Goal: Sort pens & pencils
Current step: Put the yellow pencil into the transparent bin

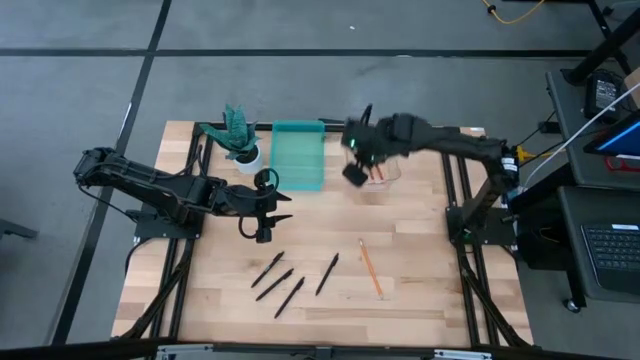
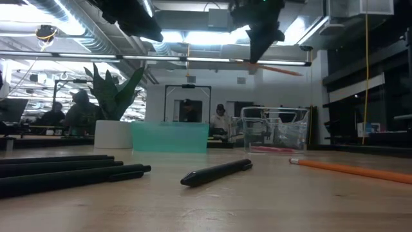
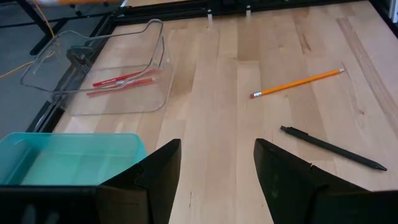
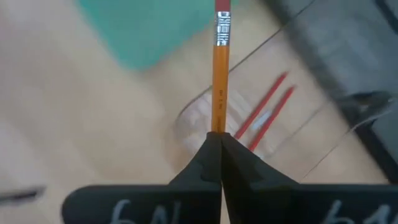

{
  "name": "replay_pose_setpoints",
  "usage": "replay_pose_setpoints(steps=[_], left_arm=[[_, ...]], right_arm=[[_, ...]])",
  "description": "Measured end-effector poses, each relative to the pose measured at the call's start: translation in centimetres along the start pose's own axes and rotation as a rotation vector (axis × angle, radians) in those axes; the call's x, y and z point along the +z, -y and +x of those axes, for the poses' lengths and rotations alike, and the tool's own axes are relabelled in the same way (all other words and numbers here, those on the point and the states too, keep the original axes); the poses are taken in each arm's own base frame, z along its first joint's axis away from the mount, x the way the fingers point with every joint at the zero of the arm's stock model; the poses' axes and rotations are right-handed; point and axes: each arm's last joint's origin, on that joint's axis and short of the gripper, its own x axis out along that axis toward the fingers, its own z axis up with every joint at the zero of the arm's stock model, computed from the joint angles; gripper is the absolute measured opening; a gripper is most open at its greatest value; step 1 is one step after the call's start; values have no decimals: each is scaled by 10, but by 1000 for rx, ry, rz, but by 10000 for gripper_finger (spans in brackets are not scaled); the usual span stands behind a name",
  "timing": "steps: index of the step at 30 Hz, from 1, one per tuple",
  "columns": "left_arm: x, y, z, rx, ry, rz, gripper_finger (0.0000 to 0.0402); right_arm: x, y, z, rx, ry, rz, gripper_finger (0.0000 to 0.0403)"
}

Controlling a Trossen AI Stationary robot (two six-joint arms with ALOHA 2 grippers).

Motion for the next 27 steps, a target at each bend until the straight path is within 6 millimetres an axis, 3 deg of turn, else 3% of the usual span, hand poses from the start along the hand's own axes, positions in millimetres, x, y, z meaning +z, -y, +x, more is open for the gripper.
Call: replay_pose_setpoints(steps=[7,13,21,27], left_arm=[[0,0,0,0,-2,1,198],[-1,0,0,1,-7,2,198],[-1,0,0,1,-7,2,198],[-1,0,0,0,-7,2,198]], right_arm=[[28,63,9,66,68,117,1],[31,101,30,74,59,218,0],[16,124,74,133,-9,301,0],[8,128,96,130,-6,344,0]])
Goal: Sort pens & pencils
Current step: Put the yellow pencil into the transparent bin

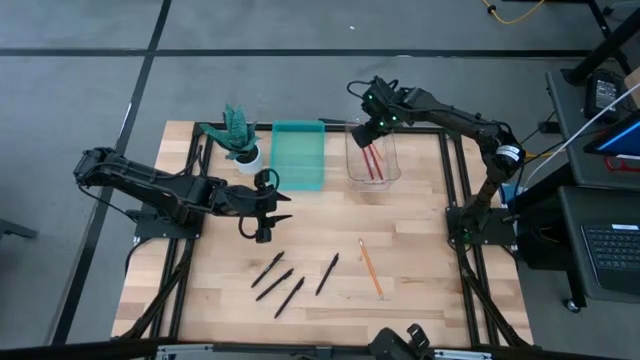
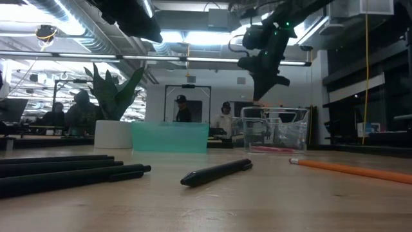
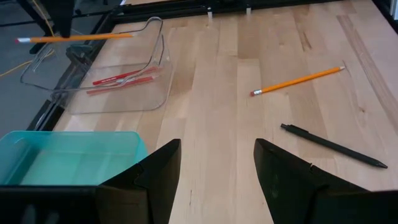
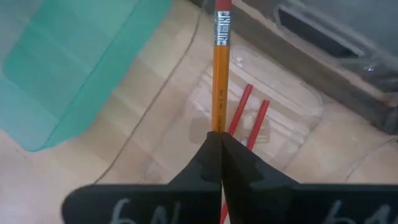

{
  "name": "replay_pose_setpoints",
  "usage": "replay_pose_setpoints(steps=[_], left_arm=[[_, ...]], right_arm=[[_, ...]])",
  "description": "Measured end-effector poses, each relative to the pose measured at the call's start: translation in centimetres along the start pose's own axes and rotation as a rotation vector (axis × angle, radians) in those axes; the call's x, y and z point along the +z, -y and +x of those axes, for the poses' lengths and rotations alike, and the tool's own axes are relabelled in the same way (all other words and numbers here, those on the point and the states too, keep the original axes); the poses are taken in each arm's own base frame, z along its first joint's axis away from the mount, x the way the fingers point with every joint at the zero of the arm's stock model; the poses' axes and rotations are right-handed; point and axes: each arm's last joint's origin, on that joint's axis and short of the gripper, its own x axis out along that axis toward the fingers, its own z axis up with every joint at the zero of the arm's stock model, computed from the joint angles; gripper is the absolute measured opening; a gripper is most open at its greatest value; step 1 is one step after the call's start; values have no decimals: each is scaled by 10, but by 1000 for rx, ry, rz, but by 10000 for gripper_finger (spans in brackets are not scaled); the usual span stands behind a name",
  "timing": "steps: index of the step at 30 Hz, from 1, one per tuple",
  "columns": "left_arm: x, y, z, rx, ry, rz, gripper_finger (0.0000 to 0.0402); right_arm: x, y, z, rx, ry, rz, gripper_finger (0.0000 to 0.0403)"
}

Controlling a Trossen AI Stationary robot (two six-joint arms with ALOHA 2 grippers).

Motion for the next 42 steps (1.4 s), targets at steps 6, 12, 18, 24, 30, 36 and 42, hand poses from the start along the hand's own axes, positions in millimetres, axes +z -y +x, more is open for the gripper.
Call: replay_pose_setpoints(steps=[6,12,18,24,30,36,42], left_arm=[[0,0,0,0,0,0,198],[0,0,0,0,0,0,198],[0,0,0,-1,0,-1,198],[0,0,0,0,0,-2,198],[0,0,0,0,0,-3,198],[0,0,0,0,0,-4,198],[0,0,0,0,0,-4,198]], right_arm=[[-13,8,20,-9,-42,60,0],[-23,13,36,-12,-43,89,0],[-34,19,48,-68,-64,115,0],[-43,22,59,-67,-62,156,0],[-46,22,62,-58,-74,170,6],[-42,21,61,-49,-51,166,37],[-31,18,52,-35,-19,117,76]])
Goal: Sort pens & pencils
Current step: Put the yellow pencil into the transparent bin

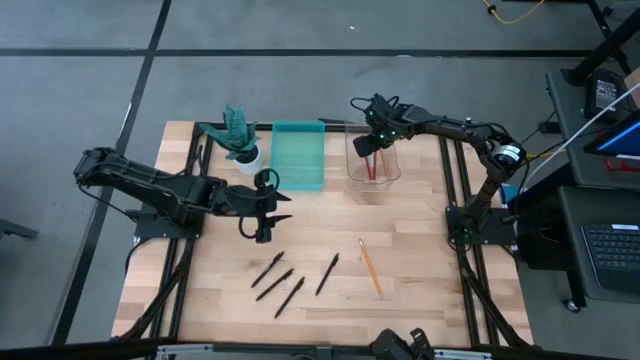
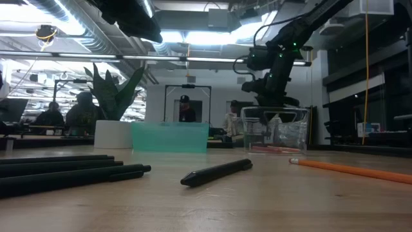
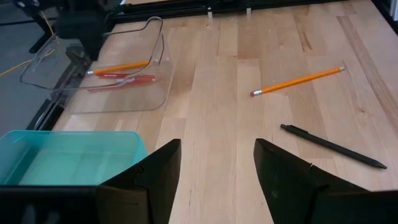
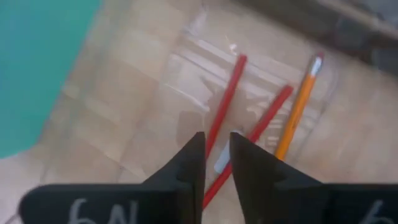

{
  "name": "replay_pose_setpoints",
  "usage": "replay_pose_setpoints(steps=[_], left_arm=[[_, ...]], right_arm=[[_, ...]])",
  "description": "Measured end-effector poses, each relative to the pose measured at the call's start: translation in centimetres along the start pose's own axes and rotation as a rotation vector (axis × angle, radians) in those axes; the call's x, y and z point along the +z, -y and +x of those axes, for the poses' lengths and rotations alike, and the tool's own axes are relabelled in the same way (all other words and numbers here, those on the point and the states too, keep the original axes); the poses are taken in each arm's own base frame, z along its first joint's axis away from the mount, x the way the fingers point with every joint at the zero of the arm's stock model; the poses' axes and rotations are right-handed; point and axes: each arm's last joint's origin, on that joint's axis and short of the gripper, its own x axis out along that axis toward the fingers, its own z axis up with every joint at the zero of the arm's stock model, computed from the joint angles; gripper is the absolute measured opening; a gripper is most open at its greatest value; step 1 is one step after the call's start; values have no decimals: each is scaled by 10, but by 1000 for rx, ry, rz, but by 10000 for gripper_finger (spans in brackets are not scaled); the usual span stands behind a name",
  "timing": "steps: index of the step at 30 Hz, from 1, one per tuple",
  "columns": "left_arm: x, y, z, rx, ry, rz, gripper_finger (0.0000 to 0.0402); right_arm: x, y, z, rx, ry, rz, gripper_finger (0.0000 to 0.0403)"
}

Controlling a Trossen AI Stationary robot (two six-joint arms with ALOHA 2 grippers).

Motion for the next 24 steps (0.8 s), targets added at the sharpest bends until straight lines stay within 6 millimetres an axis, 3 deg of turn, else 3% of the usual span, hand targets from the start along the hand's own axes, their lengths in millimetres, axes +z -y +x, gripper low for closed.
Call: replay_pose_setpoints(steps=[8,17,24], left_arm=[[0,0,0,0,0,0,198],[0,0,0,0,0,0,198],[0,0,0,0,0,0,198]], right_arm=[[24,-12,-40,52,-1,-51,106],[42,-22,-82,112,33,-141,104],[32,-40,-117,218,-72,-178,104]])
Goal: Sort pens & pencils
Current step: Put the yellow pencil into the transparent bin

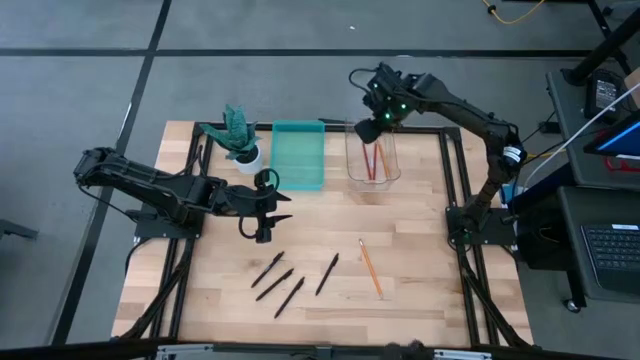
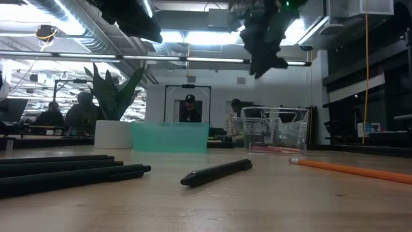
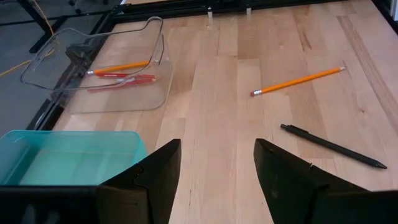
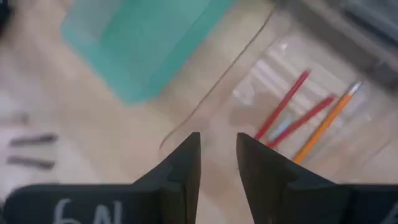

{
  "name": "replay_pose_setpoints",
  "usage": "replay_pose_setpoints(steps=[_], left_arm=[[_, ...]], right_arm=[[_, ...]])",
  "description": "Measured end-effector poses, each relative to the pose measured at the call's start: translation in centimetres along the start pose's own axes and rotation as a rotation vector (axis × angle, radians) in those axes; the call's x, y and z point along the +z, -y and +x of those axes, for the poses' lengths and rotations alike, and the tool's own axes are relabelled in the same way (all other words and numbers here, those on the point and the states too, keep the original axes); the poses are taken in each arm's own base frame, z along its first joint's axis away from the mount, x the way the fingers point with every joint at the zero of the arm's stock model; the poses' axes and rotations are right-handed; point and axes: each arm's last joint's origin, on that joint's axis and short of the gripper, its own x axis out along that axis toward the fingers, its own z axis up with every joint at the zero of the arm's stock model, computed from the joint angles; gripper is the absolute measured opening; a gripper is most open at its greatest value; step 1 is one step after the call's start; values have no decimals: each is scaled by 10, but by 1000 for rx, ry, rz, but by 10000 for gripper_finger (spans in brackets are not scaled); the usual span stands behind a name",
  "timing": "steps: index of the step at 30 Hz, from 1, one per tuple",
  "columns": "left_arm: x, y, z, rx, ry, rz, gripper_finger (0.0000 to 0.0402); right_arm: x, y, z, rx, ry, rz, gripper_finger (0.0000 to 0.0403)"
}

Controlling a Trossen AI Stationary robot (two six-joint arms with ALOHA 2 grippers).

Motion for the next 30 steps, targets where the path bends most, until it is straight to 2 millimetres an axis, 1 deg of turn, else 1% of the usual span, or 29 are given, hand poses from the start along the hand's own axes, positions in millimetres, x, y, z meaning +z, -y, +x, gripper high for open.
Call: replay_pose_setpoints(steps=[3,6,8,11,14,17,20,23,26,30], left_arm=[[0,0,0,0,0,1,198],[0,0,0,0,1,18,198],[0,0,0,0,1,33,198],[0,0,0,0,1,34,198],[0,0,0,0,1,36,198],[0,0,0,0,1,37,198],[0,0,0,0,1,37,198],[-1,0,0,-1,-7,11,198],[-4,-3,-1,20,-36,-17,198],[-8,-21,-22,72,-58,-127,198]], right_arm=[[-19,-20,-12,-24,-73,-27,104],[-45,-43,-23,-97,-123,-100,104],[-63,-59,-34,-164,-125,-129,103],[-89,-80,-54,-193,-73,-172,103],[-114,-98,-75,-137,-23,-217,103],[-136,-110,-93,-102,28,-235,103],[-155,-119,-106,-121,112,-234,103],[-171,-129,-113,-145,187,-245,103],[-186,-140,-115,-134,211,-271,103],[-201,-155,-110,-114,189,-324,103]])
